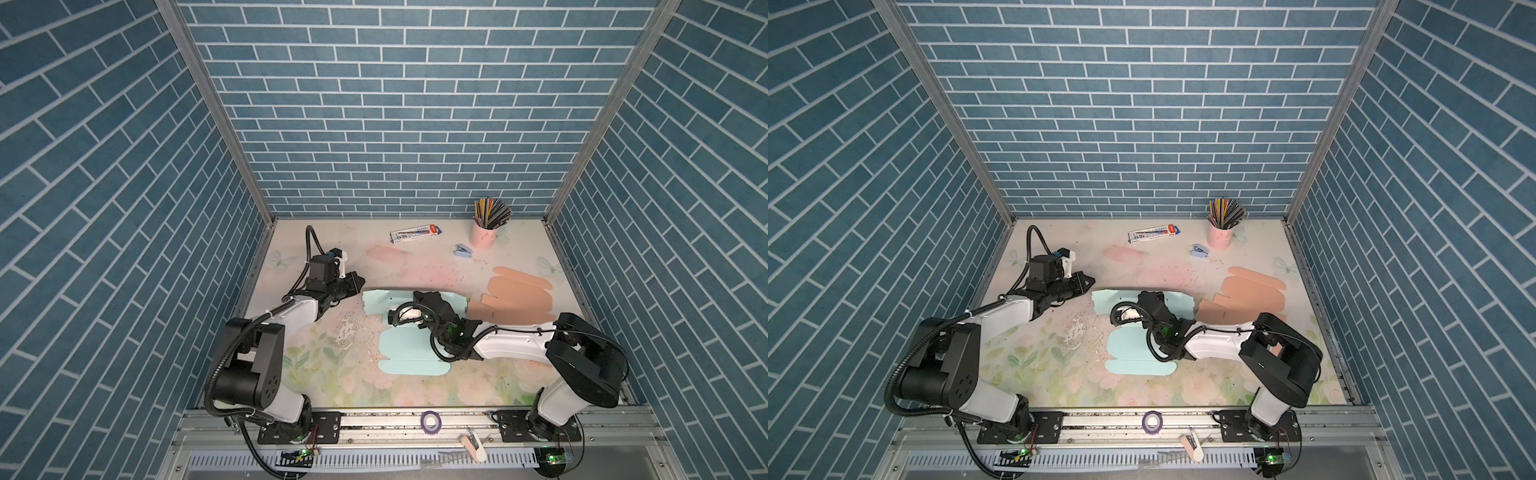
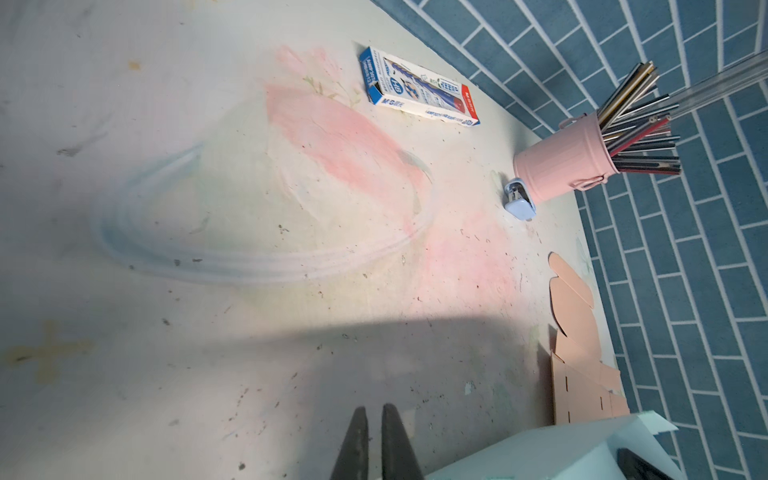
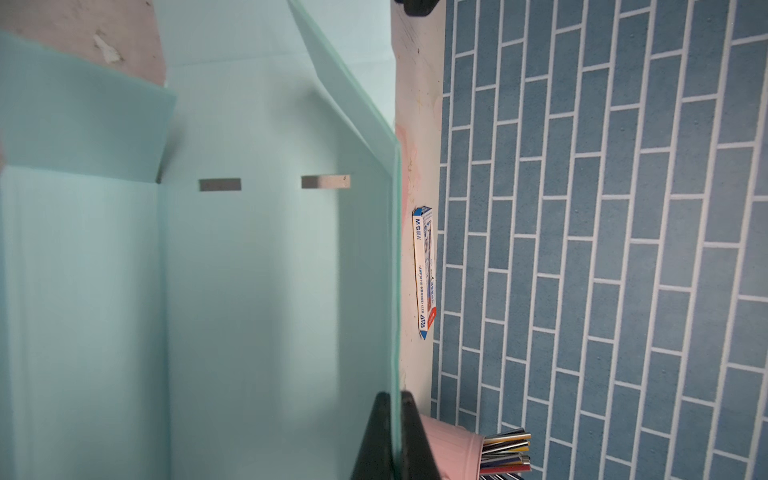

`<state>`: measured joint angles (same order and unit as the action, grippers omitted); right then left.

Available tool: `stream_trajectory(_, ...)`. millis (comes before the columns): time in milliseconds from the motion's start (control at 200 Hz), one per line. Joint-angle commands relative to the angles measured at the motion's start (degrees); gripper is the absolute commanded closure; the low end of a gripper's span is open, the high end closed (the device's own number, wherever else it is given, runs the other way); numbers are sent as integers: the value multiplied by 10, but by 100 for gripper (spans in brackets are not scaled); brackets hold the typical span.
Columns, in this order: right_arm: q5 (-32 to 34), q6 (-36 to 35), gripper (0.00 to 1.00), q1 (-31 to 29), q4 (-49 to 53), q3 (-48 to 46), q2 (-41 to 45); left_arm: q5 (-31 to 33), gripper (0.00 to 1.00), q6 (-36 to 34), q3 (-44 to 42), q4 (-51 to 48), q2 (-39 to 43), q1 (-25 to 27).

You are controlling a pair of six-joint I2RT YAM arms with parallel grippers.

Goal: Fold the paper box

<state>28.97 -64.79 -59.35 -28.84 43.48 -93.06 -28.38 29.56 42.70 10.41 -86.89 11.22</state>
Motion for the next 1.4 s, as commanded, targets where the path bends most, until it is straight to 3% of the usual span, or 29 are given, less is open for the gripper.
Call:
stream_trajectory(0,0,-32,100,1,-57,-8,-3,-9,87,-24,-20,13,19,22)
stream_trajectory(570,-10,-38,100,16,-119,-30,-20,-27,84,3,-111,31,107,106)
stream_trajectory(650,-9,-38,100,15,-124,-35,-18,-27,80,7,-132,46,121,110)
stream_trajectory(815,-10,-38,100,12,-128,-41,-14,12,63,-14,-163,62,136,142)
stream_trajectory(1005,-15,-33,100,0,-126,-48,-11,34,56,-25,-176,111,119,144)
stream_trajectory(1395,10,-3,100,-37,-113,-65,-13,59,53,-90,-162,131,99,154)
